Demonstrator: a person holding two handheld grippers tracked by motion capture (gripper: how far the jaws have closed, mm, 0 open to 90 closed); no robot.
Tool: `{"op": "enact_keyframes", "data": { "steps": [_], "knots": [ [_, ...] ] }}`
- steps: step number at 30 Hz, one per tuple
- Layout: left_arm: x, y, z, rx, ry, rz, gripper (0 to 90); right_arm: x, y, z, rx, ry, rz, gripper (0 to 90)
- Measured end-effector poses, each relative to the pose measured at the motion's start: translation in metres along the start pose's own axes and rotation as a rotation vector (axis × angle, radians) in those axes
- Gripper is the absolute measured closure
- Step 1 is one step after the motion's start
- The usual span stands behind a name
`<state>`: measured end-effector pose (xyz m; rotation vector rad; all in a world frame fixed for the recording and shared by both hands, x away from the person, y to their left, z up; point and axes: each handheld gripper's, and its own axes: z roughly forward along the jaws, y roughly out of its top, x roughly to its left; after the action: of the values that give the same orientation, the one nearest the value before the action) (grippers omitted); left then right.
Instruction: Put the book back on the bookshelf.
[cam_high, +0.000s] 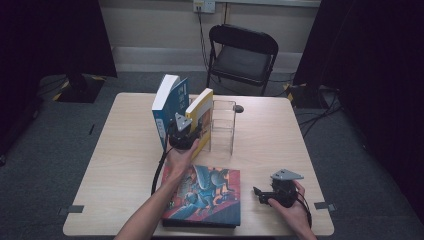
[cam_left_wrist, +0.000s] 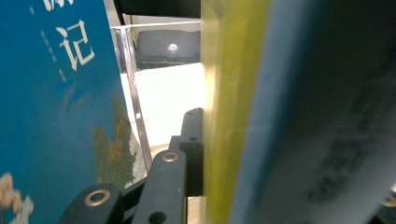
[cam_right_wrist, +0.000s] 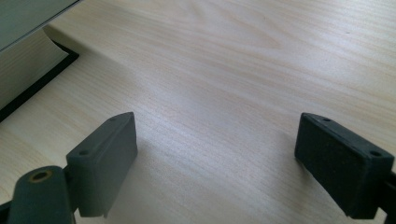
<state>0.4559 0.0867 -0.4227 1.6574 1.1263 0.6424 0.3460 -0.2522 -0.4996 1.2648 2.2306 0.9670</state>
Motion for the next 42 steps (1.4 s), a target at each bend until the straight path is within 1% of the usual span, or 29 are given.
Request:
{"op": "enact_keyframes", "data": {
  "steps": [1,3,5,6,8,9,10,12,14,15,16,17,18,20,21,22,23,24,26,30,32,33,34,36,39,42],
  "knots": [
    [0.000,0.000,-0.002,0.000,-0.001,-0.001,74.5,0.000,0.000,0.000,0.000,0.000,0.000,12.7],
    [0.002,0.000,-0.006,0.018,-0.015,0.021,73.5,0.000,0.000,0.000,0.000,-0.001,0.001,12.7],
    [0.002,0.000,-0.012,0.015,-0.030,0.020,72.3,0.000,0.000,0.000,0.000,-0.001,0.001,12.7],
    [0.003,0.000,-0.015,0.021,-0.039,0.011,71.5,0.000,0.000,0.000,0.000,-0.001,0.001,12.7],
    [0.003,-0.002,-0.022,0.017,-0.053,-0.029,68.9,0.000,0.000,0.000,0.000,-0.003,0.003,12.7],
    [0.002,-0.003,-0.026,0.023,-0.053,-0.019,68.7,0.001,0.000,0.000,0.000,-0.005,0.005,12.7],
    [0.002,-0.003,-0.028,0.032,-0.058,0.004,68.5,0.001,0.000,0.000,0.001,-0.006,0.007,12.7],
    [0.003,-0.003,-0.032,0.041,-0.071,0.004,67.3,0.001,0.001,0.000,0.001,-0.007,0.008,12.7],
    [0.002,-0.001,-0.035,0.027,-0.077,-0.006,67.0,0.001,0.001,0.001,0.001,-0.008,0.009,12.7],
    [0.002,0.000,-0.037,0.028,-0.083,-0.001,65.5,0.001,0.001,0.001,0.001,-0.009,0.009,12.7],
    [0.001,0.001,-0.038,0.022,-0.080,-0.003,64.5,0.001,0.001,0.001,0.001,-0.009,0.009,12.7],
    [0.001,0.002,-0.040,0.027,-0.086,0.015,62.5,0.001,0.001,0.001,0.001,-0.009,0.009,12.7],
    [0.000,0.004,-0.042,0.033,-0.089,0.015,60.2,0.001,0.001,0.001,0.001,-0.009,0.010,12.7],
    [0.000,0.008,-0.046,0.035,-0.094,0.006,59.6,0.001,0.001,0.001,0.001,-0.009,0.010,12.7],
    [-0.001,0.010,-0.048,0.027,-0.099,0.002,59.5,0.001,0.001,0.001,0.001,-0.009,0.010,12.7],
    [0.000,0.013,-0.051,0.034,-0.103,0.012,59.5,0.001,0.001,0.001,0.001,-0.009,0.010,12.7],
    [0.000,0.017,-0.053,0.029,-0.108,0.006,59.5,0.001,0.001,0.001,0.001,-0.010,0.009,12.7],
    [0.001,0.021,-0.056,0.036,-0.112,0.014,59.5,0.001,0.001,0.001,0.001,-0.009,0.010,12.7],
    [0.001,0.029,-0.062,0.029,-0.121,0.017,59.7,0.001,0.001,0.001,0.001,-0.010,0.010,12.7],
    [0.003,0.044,-0.068,0.068,-0.144,0.012,61.3,0.001,0.001,0.001,0.001,-0.011,0.010,12.7],
    [0.002,0.051,-0.070,0.077,-0.137,0.034,62.3,0.001,0.001,0.001,0.001,-0.011,0.010,12.7],
    [0.002,0.054,-0.071,0.083,-0.139,0.037,63.3,0.001,0.001,0.001,0.001,-0.011,0.010,12.7],
    [0.002,0.056,-0.071,0.102,-0.143,0.037,63.5,0.001,0.001,0.001,0.001,-0.011,0.011,12.7],
    [0.001,0.061,-0.069,0.124,-0.136,0.032,64.5,0.001,0.001,0.001,0.001,-0.012,0.010,12.7],
    [0.000,0.068,-0.067,0.176,-0.139,0.043,64.7,0.001,0.001,0.001,0.001,-0.012,0.010,12.7],
    [-0.001,0.077,-0.063,0.232,-0.140,0.033,64.1,0.001,0.001,0.001,0.001,-0.012,0.010,12.7]
  ]
}}
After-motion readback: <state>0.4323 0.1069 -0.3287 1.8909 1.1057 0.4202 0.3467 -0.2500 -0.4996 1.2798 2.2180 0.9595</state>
